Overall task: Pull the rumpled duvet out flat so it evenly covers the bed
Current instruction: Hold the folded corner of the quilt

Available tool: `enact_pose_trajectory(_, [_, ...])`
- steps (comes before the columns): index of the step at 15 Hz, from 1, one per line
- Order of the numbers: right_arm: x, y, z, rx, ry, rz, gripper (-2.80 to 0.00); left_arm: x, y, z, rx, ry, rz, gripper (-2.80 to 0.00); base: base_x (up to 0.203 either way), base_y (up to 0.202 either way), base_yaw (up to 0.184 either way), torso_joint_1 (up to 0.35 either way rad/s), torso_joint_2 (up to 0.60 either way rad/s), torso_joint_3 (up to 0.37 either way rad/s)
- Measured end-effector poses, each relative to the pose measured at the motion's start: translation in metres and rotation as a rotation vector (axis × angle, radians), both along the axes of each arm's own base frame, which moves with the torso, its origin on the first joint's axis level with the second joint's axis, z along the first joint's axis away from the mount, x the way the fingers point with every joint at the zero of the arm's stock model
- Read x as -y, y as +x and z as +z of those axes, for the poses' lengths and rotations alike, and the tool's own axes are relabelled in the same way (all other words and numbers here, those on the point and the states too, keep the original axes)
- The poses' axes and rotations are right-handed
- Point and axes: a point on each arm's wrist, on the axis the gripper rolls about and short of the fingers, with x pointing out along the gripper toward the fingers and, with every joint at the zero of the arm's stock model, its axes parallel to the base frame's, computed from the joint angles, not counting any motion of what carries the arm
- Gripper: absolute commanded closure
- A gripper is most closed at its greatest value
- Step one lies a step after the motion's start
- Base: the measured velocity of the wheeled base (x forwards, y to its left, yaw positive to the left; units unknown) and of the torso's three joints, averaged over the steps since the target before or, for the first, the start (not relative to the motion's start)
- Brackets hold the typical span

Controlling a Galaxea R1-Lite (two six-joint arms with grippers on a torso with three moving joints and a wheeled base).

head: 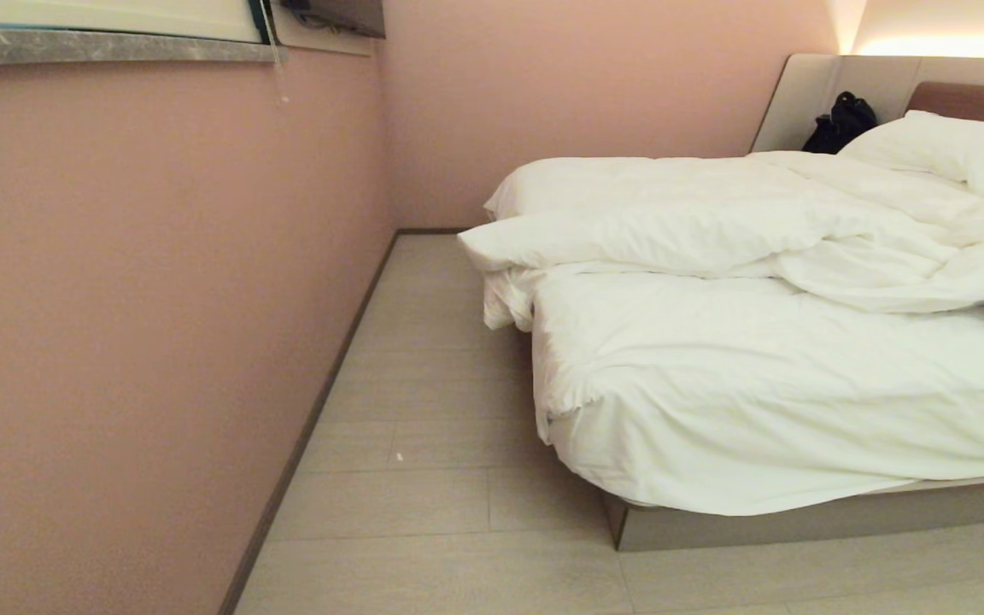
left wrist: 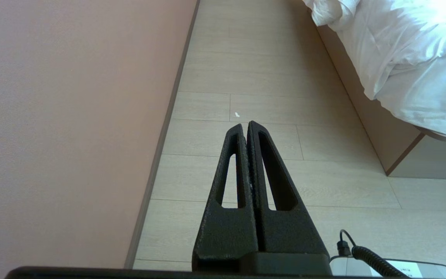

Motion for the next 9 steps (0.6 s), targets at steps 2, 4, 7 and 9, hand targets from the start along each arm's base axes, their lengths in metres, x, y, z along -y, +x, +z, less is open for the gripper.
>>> enact_pose_trajectory(2, [0.0000, 0.0000, 0.0000, 0.000, 0.000, 0.000, 0.00, 0.0000, 0.0000, 0.0000, 0.000, -0.001, -0.001, 0.00, 0.000, 0.000, 0.000, 0.000, 0.00, 0.000])
enact_pose_trajectory(4, [0.0000, 0.0000, 0.0000, 0.000, 0.000, 0.000, 0.00, 0.0000, 0.0000, 0.0000, 0.000, 0.000, -0.001, 0.00, 0.000, 0.000, 0.000, 0.000, 0.00, 0.000])
enact_pose_trajectory(7, [0.0000, 0.0000, 0.0000, 0.000, 0.001, 0.000, 0.00, 0.0000, 0.0000, 0.0000, 0.000, -0.001, -0.001, 0.00, 0.000, 0.000, 0.000, 0.000, 0.00, 0.000])
enact_pose_trajectory(9, [0.0000, 0.0000, 0.0000, 0.000, 0.000, 0.000, 0.00, 0.0000, 0.0000, 0.0000, 0.000, 0.000, -0.001, 0.00, 0.000, 0.000, 0.000, 0.000, 0.00, 0.000])
